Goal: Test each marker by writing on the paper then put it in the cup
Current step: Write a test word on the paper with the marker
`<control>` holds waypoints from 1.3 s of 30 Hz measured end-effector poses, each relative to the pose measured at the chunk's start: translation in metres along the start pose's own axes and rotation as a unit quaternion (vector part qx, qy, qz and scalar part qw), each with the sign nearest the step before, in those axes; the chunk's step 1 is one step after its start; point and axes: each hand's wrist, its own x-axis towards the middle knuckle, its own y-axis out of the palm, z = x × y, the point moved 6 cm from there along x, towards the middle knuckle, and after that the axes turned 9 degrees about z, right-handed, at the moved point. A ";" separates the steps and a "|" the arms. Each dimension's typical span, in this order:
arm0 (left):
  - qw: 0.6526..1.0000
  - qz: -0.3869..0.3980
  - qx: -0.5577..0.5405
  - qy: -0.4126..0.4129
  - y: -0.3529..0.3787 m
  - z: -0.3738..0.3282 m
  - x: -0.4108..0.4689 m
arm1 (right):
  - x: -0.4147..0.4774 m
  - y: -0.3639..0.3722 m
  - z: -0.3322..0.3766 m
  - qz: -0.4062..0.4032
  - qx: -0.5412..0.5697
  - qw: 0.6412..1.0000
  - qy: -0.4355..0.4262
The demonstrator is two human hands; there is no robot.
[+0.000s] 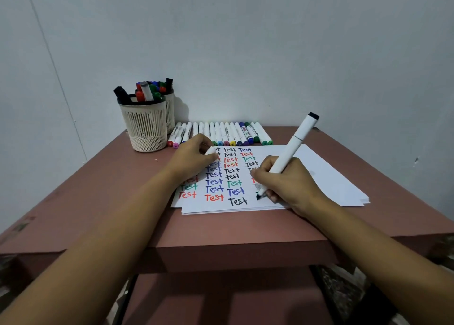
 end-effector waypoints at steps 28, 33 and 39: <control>1.000 0.006 0.030 -0.004 0.001 -0.002 0.001 | -0.001 -0.007 -0.002 -0.043 -0.020 0.999 0.009; 1.000 0.006 0.026 -0.007 0.001 0.001 0.001 | -0.004 -0.005 0.003 -0.044 -0.041 0.998 -0.004; 0.999 0.006 0.033 -0.007 0.001 0.000 0.002 | -0.003 -0.005 0.000 -0.031 -0.039 0.999 0.013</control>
